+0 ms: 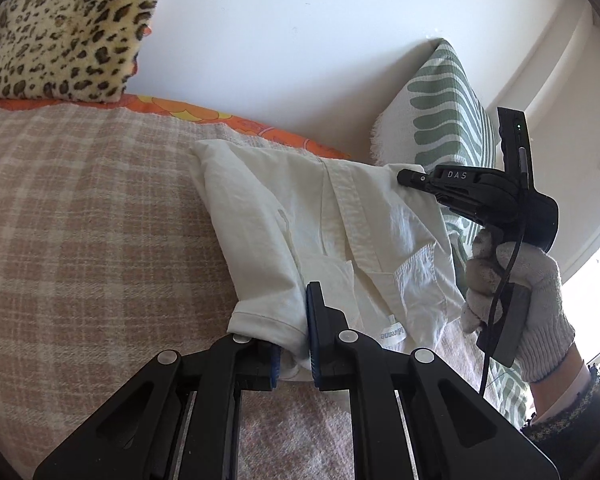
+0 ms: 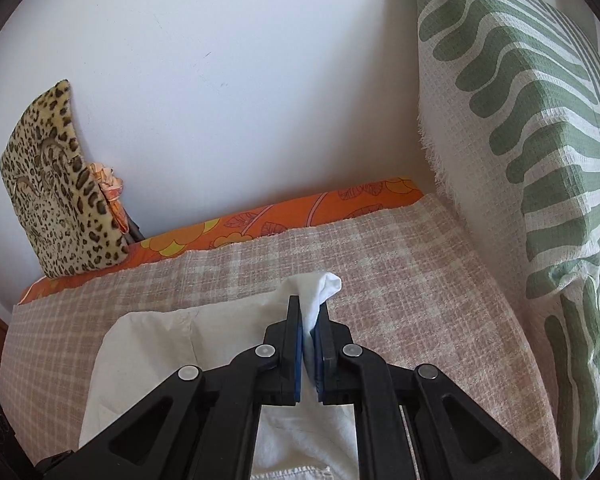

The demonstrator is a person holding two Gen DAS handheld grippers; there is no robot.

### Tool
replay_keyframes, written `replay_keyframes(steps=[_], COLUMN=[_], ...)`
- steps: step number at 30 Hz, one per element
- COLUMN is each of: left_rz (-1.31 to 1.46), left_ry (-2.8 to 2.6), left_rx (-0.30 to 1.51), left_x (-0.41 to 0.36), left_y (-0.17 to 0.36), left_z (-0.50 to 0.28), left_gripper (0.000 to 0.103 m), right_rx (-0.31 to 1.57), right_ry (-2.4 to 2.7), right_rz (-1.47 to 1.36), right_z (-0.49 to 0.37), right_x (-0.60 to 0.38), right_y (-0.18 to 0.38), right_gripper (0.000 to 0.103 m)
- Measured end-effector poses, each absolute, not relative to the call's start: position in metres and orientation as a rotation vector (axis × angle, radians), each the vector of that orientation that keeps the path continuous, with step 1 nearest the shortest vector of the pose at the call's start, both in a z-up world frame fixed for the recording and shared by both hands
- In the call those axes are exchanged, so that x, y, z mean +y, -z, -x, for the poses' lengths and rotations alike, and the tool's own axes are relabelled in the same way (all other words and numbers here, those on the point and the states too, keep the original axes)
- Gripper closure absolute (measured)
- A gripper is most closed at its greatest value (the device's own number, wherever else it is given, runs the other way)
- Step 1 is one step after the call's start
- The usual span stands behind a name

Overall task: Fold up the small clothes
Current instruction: 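Open both grippers and withdraw them from the folded shirt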

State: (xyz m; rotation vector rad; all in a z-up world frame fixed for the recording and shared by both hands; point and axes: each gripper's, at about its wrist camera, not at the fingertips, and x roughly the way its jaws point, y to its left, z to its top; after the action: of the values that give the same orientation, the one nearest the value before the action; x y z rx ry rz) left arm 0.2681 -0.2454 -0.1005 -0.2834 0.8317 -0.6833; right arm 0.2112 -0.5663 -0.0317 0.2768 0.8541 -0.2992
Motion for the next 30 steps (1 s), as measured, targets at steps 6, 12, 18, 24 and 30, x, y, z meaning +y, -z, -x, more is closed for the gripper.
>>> replay_keyframes(steps=[6,12,18,24,30], left_rz=[0.186,0.137,0.093,0.053,0.025], left_ry=[0.606,0.606,0.614,0.635,0.632], left_rx=[0.860,0.826,0.774,0.696,0.657], left_x=[-0.242,-0.229,-0.218,-0.207,-0.194], left_y=[0.099,0.091,0.076,0.059,0.049], left_z=[-0.262,-0.252,-0.229,-0.210,-0.195], left_gripper=[0.059,0.048,0.031,0.023,0.023], right_rx=[0.880,0.863,0.828,0.774,0.724], right_ry=[0.450,0.435,0.426,0.448,0.481], right_rz=[-0.229,-0.237,-0.234,-0.184,-0.113], right_z=[-0.215,-0.200,-0.177,-0.142,-0.109], right_x=[-0.579,-0.572,-0.555,-0.535,-0.510], right_y=[0.040,0.029,0.014,-0.005,-0.018], right_gripper=[0.065,0.065,0.048,0.028,0.014])
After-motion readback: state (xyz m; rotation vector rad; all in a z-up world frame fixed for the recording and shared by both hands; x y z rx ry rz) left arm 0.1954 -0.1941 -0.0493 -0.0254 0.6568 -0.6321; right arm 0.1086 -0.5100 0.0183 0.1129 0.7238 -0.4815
